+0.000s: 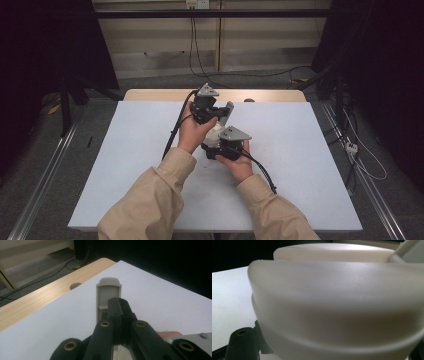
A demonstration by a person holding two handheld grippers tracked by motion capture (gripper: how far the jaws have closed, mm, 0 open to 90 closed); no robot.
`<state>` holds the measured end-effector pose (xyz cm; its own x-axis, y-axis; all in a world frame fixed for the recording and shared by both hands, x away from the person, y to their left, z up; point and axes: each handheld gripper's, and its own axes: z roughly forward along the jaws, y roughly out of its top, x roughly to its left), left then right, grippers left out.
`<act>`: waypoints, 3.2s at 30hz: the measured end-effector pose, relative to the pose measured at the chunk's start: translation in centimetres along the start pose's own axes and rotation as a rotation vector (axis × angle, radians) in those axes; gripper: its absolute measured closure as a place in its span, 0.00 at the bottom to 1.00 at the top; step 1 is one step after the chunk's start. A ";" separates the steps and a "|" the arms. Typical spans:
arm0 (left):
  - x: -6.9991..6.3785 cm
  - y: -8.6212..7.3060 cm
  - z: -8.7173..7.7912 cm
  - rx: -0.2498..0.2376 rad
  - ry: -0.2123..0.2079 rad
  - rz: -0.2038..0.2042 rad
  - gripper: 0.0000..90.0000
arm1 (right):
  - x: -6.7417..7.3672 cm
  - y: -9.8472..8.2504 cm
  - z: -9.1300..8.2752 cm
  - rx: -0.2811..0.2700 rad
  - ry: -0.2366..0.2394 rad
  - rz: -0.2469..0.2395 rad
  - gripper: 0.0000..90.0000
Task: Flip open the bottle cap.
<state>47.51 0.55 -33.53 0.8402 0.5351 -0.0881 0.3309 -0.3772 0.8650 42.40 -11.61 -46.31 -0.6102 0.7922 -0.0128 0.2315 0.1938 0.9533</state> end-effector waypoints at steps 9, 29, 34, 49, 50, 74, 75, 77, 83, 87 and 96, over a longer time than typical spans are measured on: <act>0.3 -0.1 0.7 0.016 0.008 0.010 1.00 | 0.0 0.0 0.0 -0.002 0.001 -0.002 0.21; 0.7 -0.9 2.1 0.046 -0.012 0.011 1.00 | -0.1 0.0 0.0 0.001 0.000 0.007 0.21; 0.7 -1.1 2.5 0.065 -0.013 0.024 1.00 | -0.1 0.0 0.0 0.002 0.001 0.006 0.21; 0.7 -1.3 1.0 0.036 -0.076 -0.026 0.89 | -0.2 0.1 -0.2 0.035 -0.006 0.005 0.14; 0.7 -1.3 0.6 0.029 -0.078 -0.033 0.85 | -0.3 0.1 -0.3 0.044 -0.008 0.010 0.11; 1.3 -7.6 -6.9 0.011 -0.042 -0.070 0.34 | -0.7 -0.3 -6.2 0.175 0.048 0.048 0.06; 1.4 -8.1 -7.0 0.017 -0.041 -0.073 0.34 | -0.8 -0.4 -6.5 0.177 0.052 0.046 0.06; 1.5 -8.9 -7.3 0.030 -0.043 -0.075 0.31 | -0.9 -0.6 -7.1 0.182 0.055 0.041 0.06; 1.9 -11.1 -8.1 0.033 -0.036 -0.094 0.24 | -1.1 -1.2 -8.6 0.193 0.058 0.039 0.06; 2.1 -12.5 -8.9 0.041 -0.031 -0.104 0.21 | -1.2 -1.4 -9.5 0.187 0.058 0.042 0.06; 3.0 -15.5 -10.9 0.048 0.002 -0.115 0.19 | -1.4 -1.8 -11.0 0.181 0.060 0.039 0.08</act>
<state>40.16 16.25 -41.84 0.7946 0.5786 -0.1843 0.4455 -0.3493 0.8243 34.49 -19.45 -44.66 -0.6405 0.7665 0.0464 0.3855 0.2687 0.8827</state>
